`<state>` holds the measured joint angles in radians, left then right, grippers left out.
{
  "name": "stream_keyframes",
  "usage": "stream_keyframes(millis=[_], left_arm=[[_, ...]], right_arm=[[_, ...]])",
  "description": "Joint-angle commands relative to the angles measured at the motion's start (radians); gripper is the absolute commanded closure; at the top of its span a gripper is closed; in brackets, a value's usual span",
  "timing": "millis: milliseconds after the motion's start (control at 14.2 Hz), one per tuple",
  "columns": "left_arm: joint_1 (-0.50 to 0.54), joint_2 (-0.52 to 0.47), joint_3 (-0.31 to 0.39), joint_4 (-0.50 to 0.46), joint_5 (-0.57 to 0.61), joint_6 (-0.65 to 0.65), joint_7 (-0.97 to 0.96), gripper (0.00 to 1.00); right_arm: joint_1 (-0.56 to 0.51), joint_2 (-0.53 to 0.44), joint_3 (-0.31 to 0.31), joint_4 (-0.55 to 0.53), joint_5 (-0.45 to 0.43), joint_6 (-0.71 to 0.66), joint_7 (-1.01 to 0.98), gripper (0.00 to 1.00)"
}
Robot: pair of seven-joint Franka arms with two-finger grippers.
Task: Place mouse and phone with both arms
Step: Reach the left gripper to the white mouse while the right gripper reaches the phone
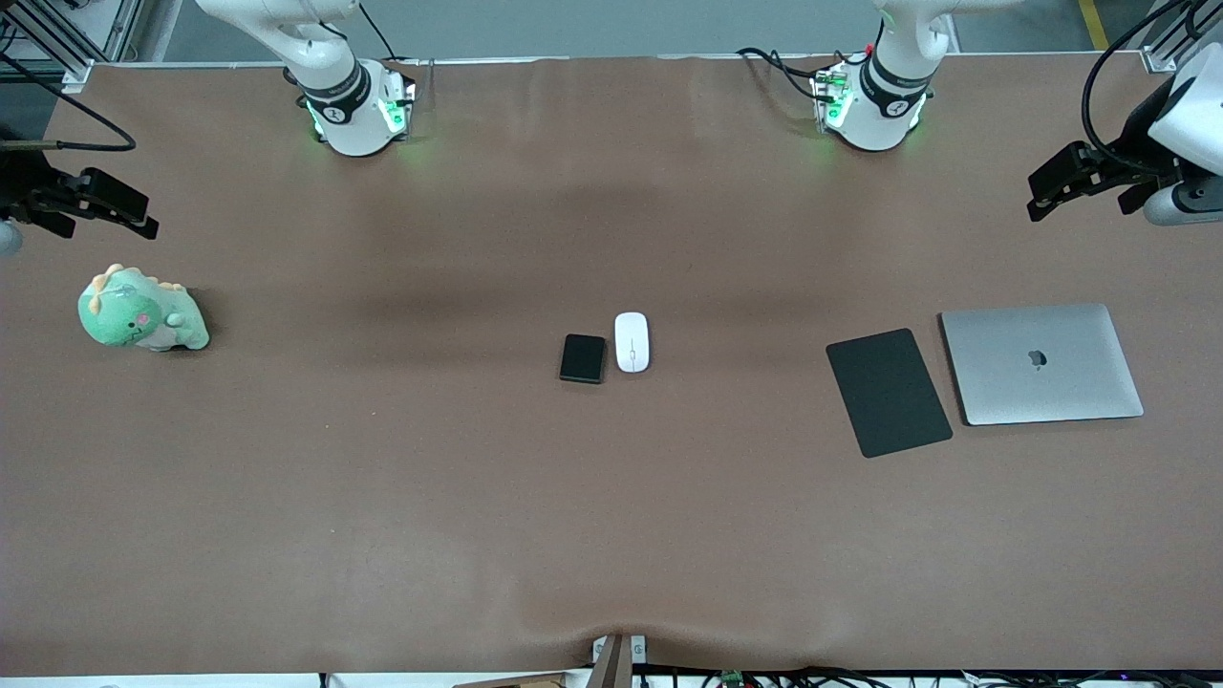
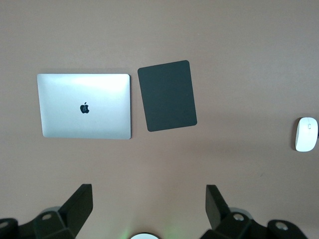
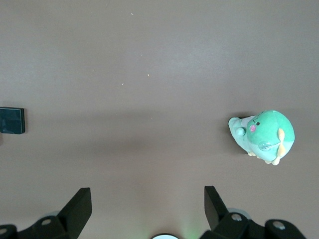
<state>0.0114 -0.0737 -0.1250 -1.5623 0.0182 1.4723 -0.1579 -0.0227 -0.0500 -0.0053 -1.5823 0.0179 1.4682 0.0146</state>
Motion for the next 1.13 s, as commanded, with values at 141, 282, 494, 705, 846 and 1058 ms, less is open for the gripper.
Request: stream_keyframes(millis=[141,282,494,705,846,1058], left_arm=[[0.006,0.012,-0.007,0.025,0.019,-0.023,0.008,0.0],[-0.004,0.043,-0.014,0.025,0.025,-0.023,0.003,0.0],[-0.039,0.113,-0.039,0.011,-0.006,-0.012,-0.035,0.0],[-0.108,0.172,-0.093,-0.048,-0.012,0.107,-0.164,0.0],[-0.181,0.209,-0.113,-0.123,-0.006,0.233,-0.292,0.0],[-0.299,0.293,-0.113,-0.188,-0.006,0.406,-0.423,0.0]], right_arm=[[-0.017,-0.008,0.013,0.004,0.004,-0.009,-0.01,0.0],[-0.017,-0.008,0.013,0.004,0.004,-0.009,-0.01,0.0],[-0.013,-0.007,0.013,0.004,0.004,-0.009,-0.01,0.0],[-0.011,-0.005,0.013,0.004,0.004,-0.009,-0.01,0.0],[-0.013,-0.005,0.013,0.004,0.004,-0.008,-0.01,0.0],[-0.01,-0.005,0.015,0.004,0.004,-0.008,-0.01,0.0]])
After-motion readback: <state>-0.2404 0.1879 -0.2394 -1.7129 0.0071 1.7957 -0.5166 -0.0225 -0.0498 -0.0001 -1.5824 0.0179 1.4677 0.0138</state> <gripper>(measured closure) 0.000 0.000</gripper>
